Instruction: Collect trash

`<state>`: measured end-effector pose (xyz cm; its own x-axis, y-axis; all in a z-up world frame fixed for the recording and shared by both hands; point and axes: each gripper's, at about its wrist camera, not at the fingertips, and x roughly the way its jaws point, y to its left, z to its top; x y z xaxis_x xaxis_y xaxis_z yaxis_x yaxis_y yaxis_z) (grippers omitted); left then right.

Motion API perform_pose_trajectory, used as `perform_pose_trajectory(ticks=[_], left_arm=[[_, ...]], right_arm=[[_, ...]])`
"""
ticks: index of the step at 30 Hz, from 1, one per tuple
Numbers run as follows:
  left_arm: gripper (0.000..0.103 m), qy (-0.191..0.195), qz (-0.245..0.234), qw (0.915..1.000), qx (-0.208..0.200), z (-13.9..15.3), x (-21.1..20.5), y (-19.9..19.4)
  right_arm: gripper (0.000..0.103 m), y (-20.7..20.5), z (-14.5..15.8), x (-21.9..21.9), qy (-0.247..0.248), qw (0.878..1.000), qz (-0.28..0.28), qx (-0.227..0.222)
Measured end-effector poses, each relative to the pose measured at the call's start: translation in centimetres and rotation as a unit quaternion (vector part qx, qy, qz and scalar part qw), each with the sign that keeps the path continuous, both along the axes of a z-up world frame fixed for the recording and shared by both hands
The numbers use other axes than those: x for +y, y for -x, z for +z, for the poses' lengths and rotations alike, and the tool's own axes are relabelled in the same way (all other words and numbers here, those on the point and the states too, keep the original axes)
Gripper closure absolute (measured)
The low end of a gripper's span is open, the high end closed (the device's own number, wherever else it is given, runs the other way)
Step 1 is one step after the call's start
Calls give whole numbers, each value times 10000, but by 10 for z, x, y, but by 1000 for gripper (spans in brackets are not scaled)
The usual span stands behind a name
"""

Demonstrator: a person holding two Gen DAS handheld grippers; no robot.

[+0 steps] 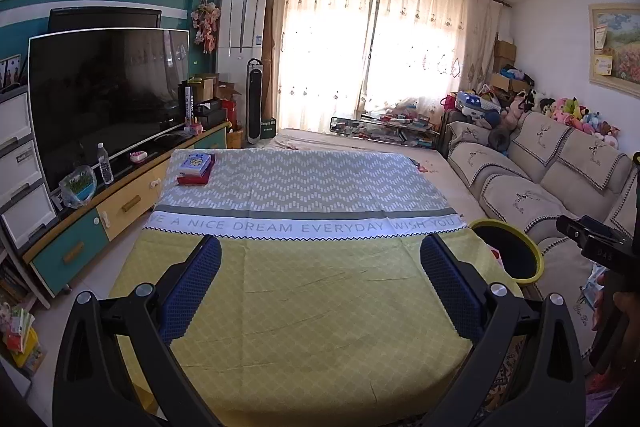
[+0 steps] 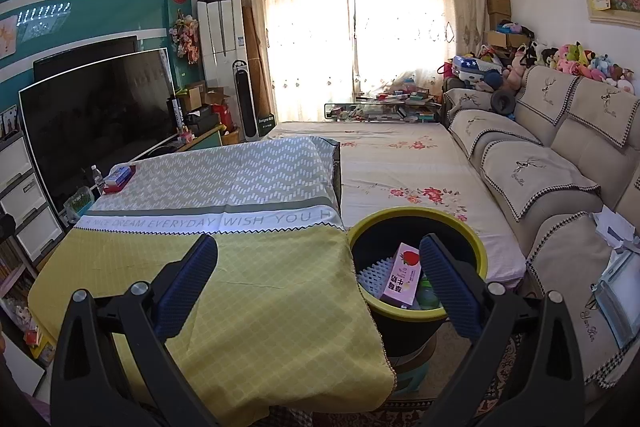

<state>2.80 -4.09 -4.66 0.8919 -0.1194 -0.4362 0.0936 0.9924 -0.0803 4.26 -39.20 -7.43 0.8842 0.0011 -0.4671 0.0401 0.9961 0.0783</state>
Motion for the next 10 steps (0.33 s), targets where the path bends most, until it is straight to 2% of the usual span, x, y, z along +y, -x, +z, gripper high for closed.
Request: perform_pose_trajectory(ticks=[5, 10], left_arm=[[5, -33, 63, 9997, 239, -3, 4, -19], [5, -114, 98, 9995, 293, -5, 19, -66]], right_arm=[[7, -10, 3, 6, 164, 9998, 57, 37], [7, -45, 7, 23, 453, 9987, 227, 107]])
